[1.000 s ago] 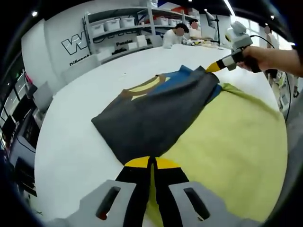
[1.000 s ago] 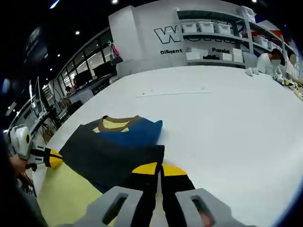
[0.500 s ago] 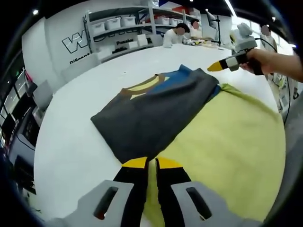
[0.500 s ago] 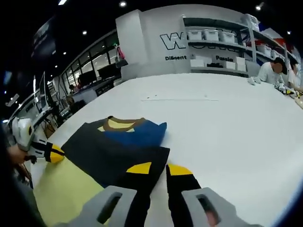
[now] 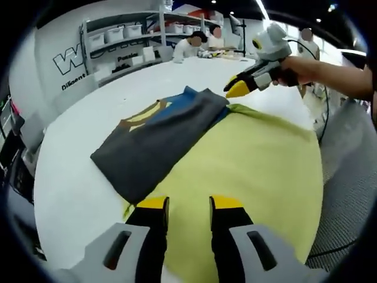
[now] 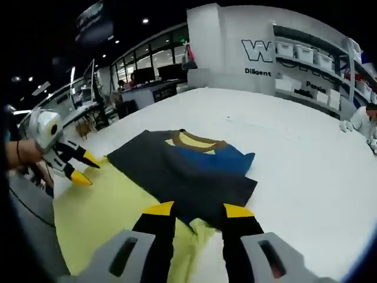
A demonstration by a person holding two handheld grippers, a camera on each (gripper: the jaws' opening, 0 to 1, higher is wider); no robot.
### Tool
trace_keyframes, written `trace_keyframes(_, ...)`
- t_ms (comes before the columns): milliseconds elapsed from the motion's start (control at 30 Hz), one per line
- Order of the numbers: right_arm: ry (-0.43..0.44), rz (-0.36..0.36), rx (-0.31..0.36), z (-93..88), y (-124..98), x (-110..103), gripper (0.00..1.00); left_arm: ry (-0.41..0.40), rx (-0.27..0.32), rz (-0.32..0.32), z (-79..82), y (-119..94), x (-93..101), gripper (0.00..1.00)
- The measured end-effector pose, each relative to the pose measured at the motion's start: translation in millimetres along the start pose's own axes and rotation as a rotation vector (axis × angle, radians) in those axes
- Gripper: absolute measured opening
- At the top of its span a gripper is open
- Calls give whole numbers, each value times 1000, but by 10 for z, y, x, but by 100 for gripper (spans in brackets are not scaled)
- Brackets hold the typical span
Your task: Fold the garment on the visible template until the final outline fits inside the template.
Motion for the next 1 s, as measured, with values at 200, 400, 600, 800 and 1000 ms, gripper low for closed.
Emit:
trace_keyframes(200, -82, 37, -48, -61, -221, -99, 36, 37, -21, -46, -35, -118, 83, 32)
trace_keyframes(400, -223, 125, -148, -226, -392, -249, 41, 123, -74, -116, -128, -259, 205, 33)
trace_keyframes(600, -302, 171, -205, -381, -515, -335, 44, 189, -119, -154, -237, -339, 277, 34)
trace_keyframes(800, -372, 199, -265, -512, -610, -389, 45, 252, -157, -195, -287, -393, 360, 37)
trace_keyframes(1000, -493, 321, -340, -616, -676, -523, 44, 314, -219, -236, -358, -416, 431, 40)
Point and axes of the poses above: the point that each gripper's makers call its tool centre point, and the gripper's own axes: y roughly forward along the fingers, x roughly to its right, z roughly out of its top, the point moved 10 cm from there along -y, roughly backward along the fingers, and after that the axes turned 3 degrees about z, right-handed, at the moved point
